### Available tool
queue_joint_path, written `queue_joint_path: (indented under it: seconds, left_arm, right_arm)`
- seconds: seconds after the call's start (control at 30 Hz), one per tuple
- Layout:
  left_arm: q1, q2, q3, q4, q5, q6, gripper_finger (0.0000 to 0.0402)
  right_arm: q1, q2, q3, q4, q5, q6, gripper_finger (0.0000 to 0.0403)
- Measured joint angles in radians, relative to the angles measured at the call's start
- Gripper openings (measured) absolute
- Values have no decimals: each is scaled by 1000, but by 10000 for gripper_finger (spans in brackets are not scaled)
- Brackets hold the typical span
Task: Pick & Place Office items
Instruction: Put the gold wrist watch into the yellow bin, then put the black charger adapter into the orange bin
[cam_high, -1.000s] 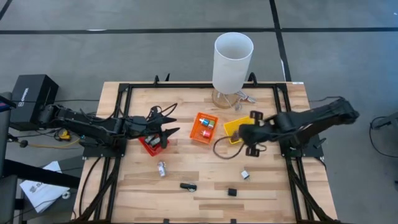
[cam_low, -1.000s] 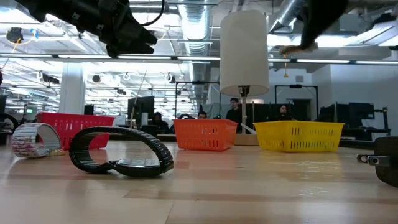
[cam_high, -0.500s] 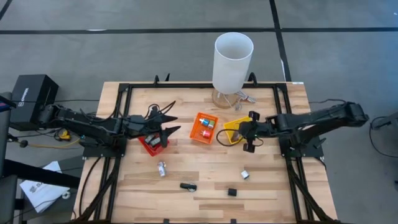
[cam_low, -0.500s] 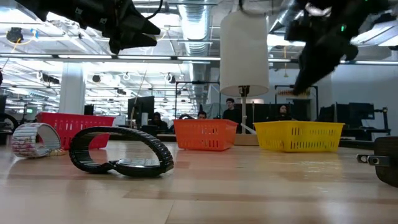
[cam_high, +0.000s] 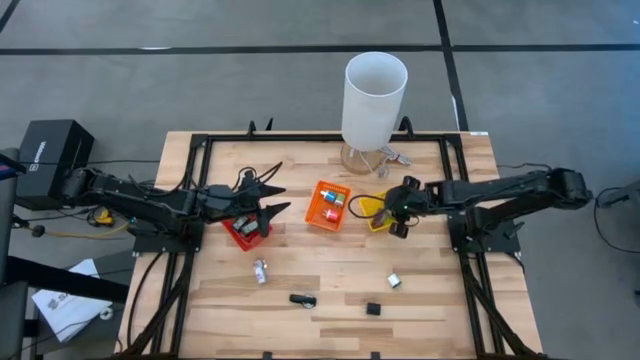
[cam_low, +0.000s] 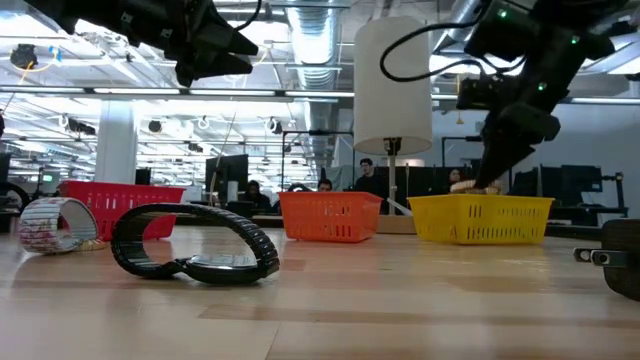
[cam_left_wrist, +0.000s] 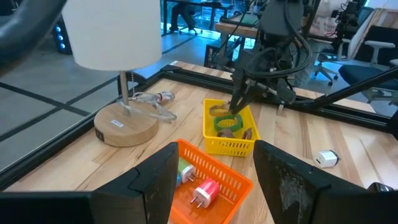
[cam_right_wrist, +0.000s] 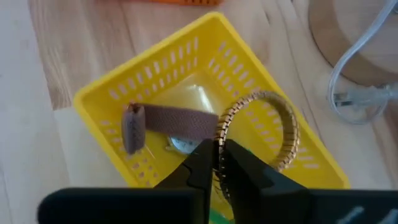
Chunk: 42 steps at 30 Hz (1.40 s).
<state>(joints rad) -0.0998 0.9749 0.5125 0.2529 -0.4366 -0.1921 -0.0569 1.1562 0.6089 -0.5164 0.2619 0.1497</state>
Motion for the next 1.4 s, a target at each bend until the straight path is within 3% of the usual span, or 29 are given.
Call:
queue_joint_path:
  seconds: [0.53,0.8,0.93,1.13,1.4]
  left_arm:
    - [0,0,0,3,0,0,204]
    - [0,0,0,4,0,0,204]
    - [0,0,0,4,0,0,204]
    - [0,0,0,4,0,0,204]
    - [0,0,0,3,0,0,204]
  right_arm:
    - [-3,167,44,-17,-2,0,130]
    - [-3,171,169,-186,0,1,175]
    - [-3,170,235,-250,0,76,195]
    - [13,170,298,-306,-2,91,216]
    - [111,170,306,-254,-56,242,217]
